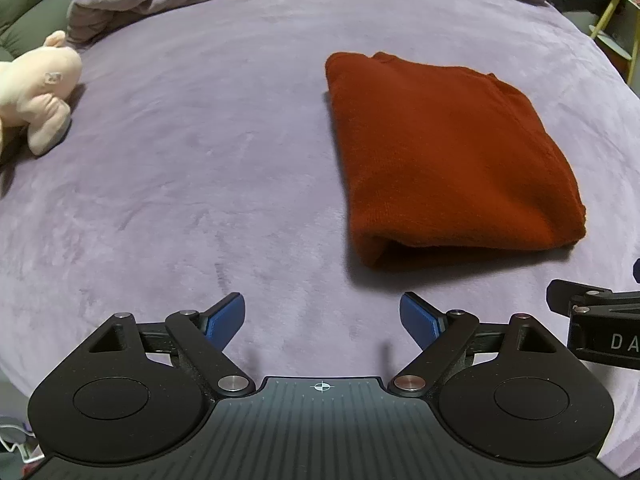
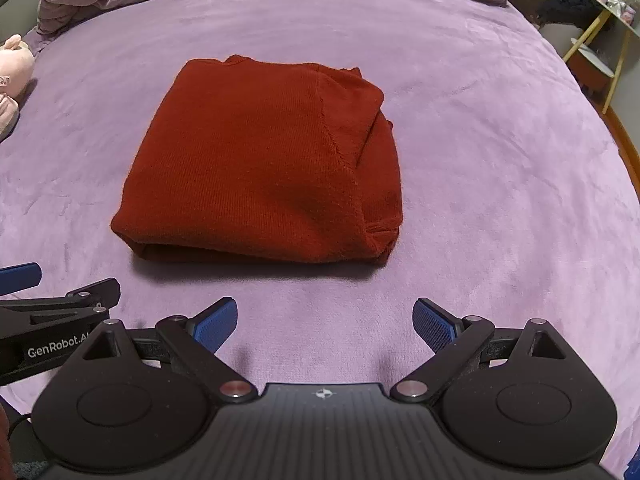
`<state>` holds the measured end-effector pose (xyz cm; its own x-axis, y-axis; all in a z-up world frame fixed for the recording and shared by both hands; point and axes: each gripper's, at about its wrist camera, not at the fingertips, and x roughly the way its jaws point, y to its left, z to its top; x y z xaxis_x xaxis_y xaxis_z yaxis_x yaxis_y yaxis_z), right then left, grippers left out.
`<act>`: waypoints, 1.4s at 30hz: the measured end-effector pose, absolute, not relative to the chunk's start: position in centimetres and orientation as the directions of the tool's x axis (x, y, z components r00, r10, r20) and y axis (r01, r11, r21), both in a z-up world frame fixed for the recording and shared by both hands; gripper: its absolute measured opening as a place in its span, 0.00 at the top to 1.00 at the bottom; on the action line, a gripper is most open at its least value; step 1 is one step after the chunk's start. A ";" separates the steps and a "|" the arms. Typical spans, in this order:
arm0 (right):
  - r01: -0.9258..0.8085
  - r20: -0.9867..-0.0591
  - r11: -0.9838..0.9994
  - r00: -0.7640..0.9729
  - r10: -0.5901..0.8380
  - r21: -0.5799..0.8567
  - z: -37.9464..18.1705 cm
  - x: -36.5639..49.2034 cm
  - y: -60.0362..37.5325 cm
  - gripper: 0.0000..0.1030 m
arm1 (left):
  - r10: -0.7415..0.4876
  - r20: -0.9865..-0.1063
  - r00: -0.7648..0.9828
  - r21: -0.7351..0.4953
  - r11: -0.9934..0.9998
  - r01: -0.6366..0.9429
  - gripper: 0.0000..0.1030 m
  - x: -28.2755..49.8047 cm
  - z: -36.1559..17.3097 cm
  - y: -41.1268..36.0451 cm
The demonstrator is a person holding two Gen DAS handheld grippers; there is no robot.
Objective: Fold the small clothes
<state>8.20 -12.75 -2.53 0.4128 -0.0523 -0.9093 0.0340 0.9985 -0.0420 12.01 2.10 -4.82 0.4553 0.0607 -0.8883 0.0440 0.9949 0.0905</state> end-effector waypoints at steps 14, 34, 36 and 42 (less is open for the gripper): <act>0.054 -0.911 0.998 0.410 -0.051 -0.032 -2.4 8.2 -13.0 0.08 | 0.058 -0.893 0.446 0.090 0.995 0.052 0.13 12.2 -4.8 1.7; 0.064 -0.912 0.998 0.407 -0.045 -0.021 -2.4 8.3 -13.2 0.08 | 0.056 -0.899 0.434 0.090 0.994 0.058 0.13 12.3 -4.8 1.2; 0.065 -0.912 0.998 0.407 -0.043 -0.018 -2.4 8.4 -13.3 0.08 | 0.056 -0.898 0.436 0.089 0.994 0.056 0.13 12.3 -4.8 1.1; 0.066 -0.911 0.998 0.409 -0.044 -0.018 -2.3 8.4 -13.4 0.08 | 0.060 -0.897 0.437 0.094 0.994 0.056 0.13 12.3 -4.7 1.0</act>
